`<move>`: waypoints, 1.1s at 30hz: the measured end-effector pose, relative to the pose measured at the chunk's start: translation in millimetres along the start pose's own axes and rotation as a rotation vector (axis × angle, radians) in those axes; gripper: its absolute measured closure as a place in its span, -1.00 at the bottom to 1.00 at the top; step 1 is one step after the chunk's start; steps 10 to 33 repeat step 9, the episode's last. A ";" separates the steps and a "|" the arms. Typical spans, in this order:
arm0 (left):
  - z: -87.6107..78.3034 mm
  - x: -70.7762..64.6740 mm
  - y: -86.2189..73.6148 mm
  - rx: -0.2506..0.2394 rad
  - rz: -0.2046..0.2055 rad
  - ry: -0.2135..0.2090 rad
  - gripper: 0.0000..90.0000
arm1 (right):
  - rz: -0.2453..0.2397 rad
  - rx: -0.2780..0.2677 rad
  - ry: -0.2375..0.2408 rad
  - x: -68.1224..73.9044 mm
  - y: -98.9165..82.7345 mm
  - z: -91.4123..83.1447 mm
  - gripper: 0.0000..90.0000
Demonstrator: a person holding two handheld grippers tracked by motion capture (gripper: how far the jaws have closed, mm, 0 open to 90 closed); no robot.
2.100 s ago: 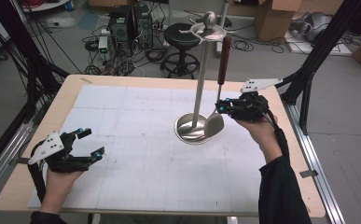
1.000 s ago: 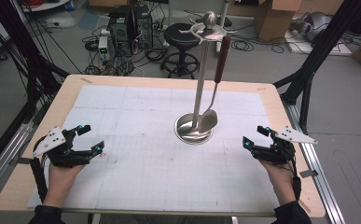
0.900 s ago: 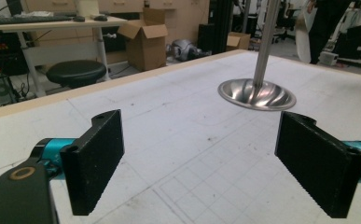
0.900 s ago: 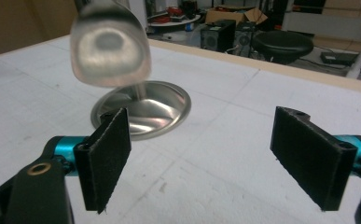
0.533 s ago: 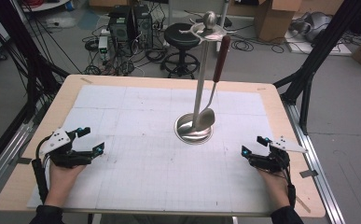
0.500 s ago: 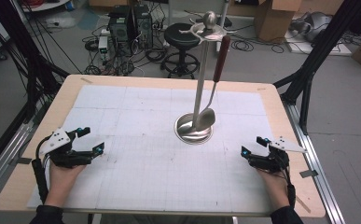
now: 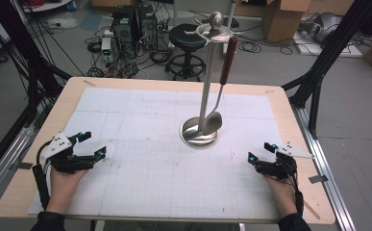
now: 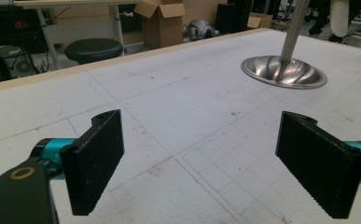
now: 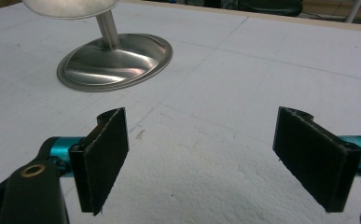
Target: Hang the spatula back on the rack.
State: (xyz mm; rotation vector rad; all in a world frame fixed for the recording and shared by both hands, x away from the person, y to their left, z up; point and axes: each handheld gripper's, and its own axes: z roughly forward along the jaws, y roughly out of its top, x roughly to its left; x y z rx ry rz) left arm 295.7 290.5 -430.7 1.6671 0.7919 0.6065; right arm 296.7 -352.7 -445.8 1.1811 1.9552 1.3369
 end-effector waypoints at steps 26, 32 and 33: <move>0.7 -1.0 0.0 0.000 0.000 -0.002 -0.65 | 0.013 0.009 0.005 0.4 -0.1 0.1 -0.61; 0.7 -1.0 0.0 0.000 0.000 -0.002 -0.65 | 0.013 0.009 0.005 0.4 -0.1 0.1 -0.61; 0.7 -1.0 0.0 0.000 0.000 -0.002 -0.65 | 0.013 0.009 0.005 0.4 -0.1 0.1 -0.61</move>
